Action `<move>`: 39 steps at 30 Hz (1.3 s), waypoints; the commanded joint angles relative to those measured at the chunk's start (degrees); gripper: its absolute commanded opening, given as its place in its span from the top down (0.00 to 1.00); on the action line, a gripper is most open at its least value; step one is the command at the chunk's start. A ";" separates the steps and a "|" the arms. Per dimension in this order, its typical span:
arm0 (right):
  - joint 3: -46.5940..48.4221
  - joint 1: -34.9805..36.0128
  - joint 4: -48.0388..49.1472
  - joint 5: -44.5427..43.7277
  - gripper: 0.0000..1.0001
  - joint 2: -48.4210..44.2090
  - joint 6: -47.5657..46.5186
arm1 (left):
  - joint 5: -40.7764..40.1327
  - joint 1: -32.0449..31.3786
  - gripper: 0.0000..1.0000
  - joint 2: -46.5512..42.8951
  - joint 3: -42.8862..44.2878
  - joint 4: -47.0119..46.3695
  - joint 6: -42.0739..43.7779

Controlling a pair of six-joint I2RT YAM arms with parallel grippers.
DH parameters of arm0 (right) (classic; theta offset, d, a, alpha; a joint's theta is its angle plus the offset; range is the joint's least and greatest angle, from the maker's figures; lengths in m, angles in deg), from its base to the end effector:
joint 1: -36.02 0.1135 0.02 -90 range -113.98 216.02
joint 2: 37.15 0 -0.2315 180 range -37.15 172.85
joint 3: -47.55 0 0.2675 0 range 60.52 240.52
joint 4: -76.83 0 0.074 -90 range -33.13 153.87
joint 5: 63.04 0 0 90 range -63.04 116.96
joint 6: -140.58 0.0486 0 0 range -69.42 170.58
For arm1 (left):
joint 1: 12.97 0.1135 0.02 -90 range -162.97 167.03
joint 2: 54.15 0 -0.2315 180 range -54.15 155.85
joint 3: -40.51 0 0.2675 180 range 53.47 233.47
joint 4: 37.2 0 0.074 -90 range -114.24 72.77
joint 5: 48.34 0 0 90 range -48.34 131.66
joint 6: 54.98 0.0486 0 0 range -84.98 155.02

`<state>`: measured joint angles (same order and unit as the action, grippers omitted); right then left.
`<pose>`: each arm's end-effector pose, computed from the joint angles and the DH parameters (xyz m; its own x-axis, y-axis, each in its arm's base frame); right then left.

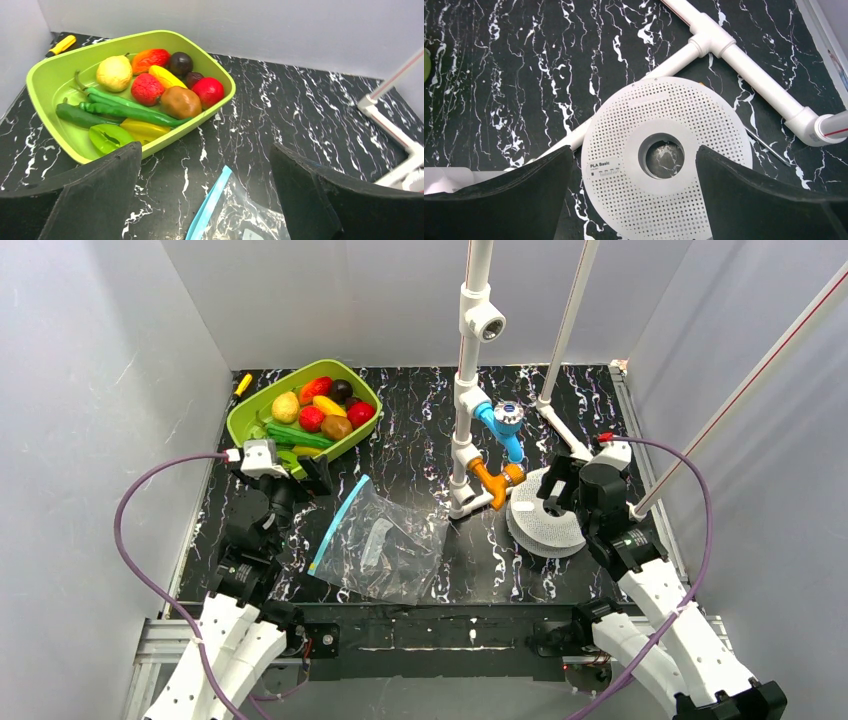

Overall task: Place the food in the zip-top bag and seal the zipper
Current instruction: Move the distractor to the center of the board.

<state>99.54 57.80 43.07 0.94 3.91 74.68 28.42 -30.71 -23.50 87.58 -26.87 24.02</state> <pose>0.2090 0.0606 0.2706 -0.3117 0.2706 -0.9108 0.1855 0.9575 0.2210 0.1920 -0.0497 0.3200 0.0840 -0.2219 -0.9715 0.0975 0.9720 -0.2136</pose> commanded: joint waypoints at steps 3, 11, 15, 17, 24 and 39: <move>4.54 0.19 -4.43 1.24 0.02 0.66 2.51 | -14.84 0.29 0.01 3.56 6.00 5.08 -7.14; 1.00 0.19 -5.38 13.24 0.02 -2.64 3.83 | -12.33 0.27 0.01 11.68 19.70 21.64 -3.55; -3.70 0.46 -1.69 20.42 0.02 -6.16 0.52 | -7.94 0.30 0.01 10.58 18.13 19.47 1.70; -6.01 1.92 0.60 24.05 0.02 -7.64 0.26 | -5.45 0.32 0.00 9.14 16.22 17.45 3.97; -10.94 21.15 7.95 11.35 0.01 -7.02 0.19 | -1.23 0.25 0.01 1.79 8.76 13.29 5.71; -26.67 27.52 60.65 11.70 0.02 6.53 -4.58 | 2.78 0.28 0.01 0.82 7.55 12.87 3.49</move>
<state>73.44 84.72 83.44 14.23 6.99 71.86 29.45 -30.71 -23.28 95.17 -13.30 27.93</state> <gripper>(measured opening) 0.983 0.993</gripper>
